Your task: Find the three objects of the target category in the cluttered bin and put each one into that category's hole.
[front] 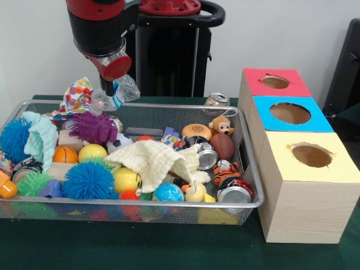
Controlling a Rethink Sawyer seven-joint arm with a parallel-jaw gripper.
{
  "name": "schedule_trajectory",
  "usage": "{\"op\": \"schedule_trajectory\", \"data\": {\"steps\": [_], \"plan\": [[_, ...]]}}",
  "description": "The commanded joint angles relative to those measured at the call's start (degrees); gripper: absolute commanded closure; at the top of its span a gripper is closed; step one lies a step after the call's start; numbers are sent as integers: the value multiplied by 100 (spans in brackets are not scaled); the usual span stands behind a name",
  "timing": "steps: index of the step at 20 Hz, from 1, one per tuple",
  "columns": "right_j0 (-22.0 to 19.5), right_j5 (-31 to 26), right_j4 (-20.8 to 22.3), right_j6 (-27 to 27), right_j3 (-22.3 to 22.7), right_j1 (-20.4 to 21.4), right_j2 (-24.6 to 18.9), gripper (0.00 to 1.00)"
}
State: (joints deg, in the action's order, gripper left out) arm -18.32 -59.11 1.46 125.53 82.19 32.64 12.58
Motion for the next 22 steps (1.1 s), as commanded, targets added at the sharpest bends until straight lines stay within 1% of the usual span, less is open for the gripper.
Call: {"op": "schedule_trajectory", "data": {"steps": [1, 5, 9, 13, 19, 22], "plan": [[-120, -293, -64, 158, -94, -160, -469, 100], [-159, -430, -21, 67, -346, -303, -518, 100], [-168, -481, -41, 37, -383, -324, -553, 100], [-127, -720, -107, 68, -517, -286, -578, 100], [-89, -1289, -170, 112, -1105, -361, -648, 100], [-76, -1418, -201, 170, -1324, -364, -669, 100]]}}
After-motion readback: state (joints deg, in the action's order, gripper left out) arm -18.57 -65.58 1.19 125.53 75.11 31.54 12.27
